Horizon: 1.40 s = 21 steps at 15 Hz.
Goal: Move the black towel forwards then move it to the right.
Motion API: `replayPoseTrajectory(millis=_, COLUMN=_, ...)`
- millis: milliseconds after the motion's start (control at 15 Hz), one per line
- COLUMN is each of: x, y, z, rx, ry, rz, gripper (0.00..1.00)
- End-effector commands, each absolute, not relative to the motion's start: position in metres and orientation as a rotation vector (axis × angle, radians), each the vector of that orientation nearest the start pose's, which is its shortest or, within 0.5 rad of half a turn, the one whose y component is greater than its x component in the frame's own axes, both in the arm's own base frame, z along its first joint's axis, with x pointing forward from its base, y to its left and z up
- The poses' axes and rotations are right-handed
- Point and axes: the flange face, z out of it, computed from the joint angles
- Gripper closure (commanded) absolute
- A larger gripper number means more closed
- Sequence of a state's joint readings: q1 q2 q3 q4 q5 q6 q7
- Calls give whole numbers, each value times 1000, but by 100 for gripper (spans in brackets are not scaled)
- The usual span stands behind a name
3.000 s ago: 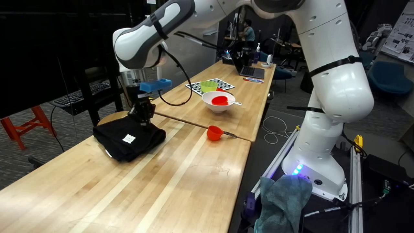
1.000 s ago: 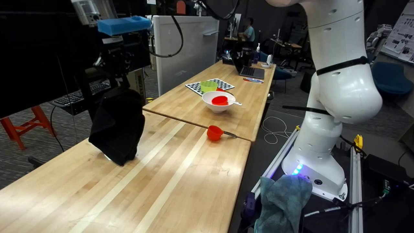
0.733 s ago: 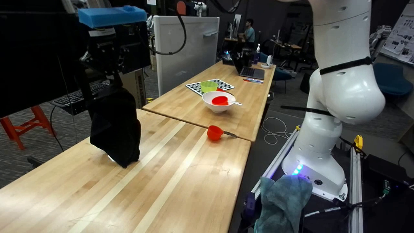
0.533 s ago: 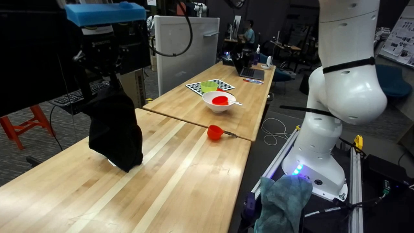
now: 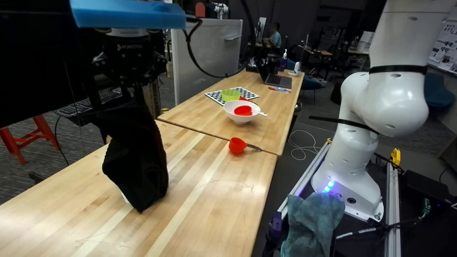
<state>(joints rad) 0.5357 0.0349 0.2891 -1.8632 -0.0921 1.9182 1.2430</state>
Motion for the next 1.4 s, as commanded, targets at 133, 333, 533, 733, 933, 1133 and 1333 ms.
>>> replayPoseTrajectory(millis=133, x=323, y=363, z=493, rx=-3000, ry=840, rz=-212, gripper=100)
replayPoseTrajectory(millis=333, x=313, y=332, z=468, rx=-3014, ry=829, rz=-164, gripper=100)
replayPoseTrajectory(millis=533, x=319, y=303, z=438, rx=-3022, ry=784, rz=-104, gripper=100)
replayPoseTrajectory(millis=733, x=335, y=280, z=406, rx=-3030, ry=716, rz=-35, gripper=100)
replayPoseTrajectory(millis=933, x=351, y=258, z=379, rx=-3010, ry=663, rz=22, gripper=100)
replayPoseTrajectory(millis=1133, x=367, y=234, z=354, rx=-2974, ry=645, rz=80, gripper=100)
replayPoseTrajectory(millis=1333, x=379, y=215, z=325, rx=-2951, ry=640, rz=143, gripper=100)
